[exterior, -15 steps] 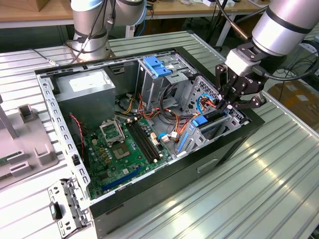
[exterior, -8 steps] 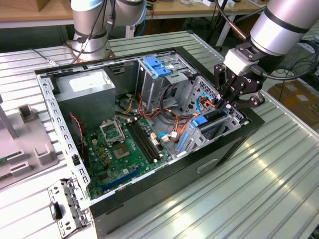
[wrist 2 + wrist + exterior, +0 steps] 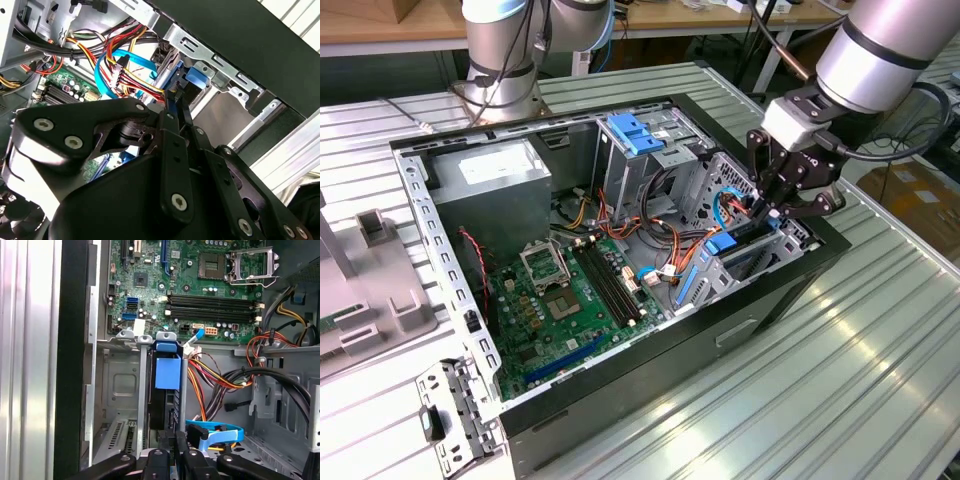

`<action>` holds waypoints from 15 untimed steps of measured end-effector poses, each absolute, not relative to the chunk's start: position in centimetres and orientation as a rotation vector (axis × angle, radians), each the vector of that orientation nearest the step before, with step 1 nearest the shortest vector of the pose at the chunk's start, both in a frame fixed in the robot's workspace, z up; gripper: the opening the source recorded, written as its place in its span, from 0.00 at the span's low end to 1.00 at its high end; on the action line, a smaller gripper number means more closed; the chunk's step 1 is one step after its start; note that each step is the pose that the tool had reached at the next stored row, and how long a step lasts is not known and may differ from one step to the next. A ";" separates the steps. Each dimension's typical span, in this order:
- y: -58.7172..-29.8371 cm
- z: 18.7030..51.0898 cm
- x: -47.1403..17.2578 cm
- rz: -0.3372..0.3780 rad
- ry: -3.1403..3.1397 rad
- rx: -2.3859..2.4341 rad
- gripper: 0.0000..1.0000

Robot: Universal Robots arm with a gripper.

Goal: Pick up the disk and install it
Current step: 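Insert the first disk wire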

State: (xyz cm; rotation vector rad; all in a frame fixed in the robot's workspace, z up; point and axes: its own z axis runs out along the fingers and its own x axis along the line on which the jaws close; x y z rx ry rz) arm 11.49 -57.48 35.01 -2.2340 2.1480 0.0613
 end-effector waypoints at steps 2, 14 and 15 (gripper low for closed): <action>-57.4 35.0 11.5 0.061 2.150 -2.232 0.17; -57.4 34.6 11.3 0.059 2.226 -2.155 0.17; -57.4 34.6 11.3 0.059 2.227 -2.154 0.17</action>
